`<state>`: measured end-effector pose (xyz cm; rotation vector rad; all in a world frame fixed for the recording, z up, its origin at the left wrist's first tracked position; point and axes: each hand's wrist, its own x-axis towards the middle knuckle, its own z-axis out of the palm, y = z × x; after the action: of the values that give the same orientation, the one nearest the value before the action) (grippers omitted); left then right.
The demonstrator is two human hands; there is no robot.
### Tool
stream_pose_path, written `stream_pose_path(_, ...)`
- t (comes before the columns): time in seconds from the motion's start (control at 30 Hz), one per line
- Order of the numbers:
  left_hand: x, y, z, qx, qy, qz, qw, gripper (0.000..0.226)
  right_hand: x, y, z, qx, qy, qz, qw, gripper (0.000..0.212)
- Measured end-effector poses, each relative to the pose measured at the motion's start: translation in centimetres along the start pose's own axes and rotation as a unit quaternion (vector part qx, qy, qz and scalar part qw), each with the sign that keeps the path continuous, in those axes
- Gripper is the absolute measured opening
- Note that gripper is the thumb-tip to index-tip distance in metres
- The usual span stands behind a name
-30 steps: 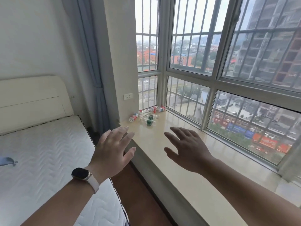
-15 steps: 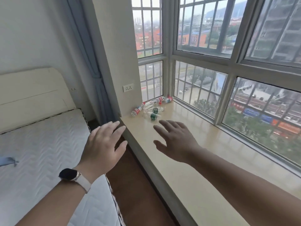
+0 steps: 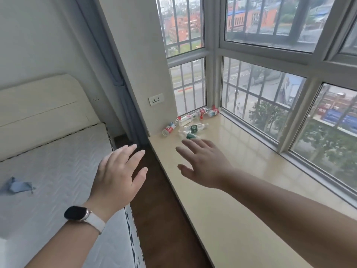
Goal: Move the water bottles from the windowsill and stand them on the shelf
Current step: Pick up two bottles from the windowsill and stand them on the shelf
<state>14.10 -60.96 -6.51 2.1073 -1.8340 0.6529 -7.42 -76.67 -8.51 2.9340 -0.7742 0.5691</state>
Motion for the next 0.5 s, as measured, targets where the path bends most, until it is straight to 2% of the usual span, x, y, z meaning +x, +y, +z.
stream_pose_path(0.5, 3.7, -2.3, 2.9, 0.013, -0.013, -0.019, 1.000, 0.048, 4.9, 3.2, 1.1, -0.007, 0.008, -0.025, 1.000, 0.052)
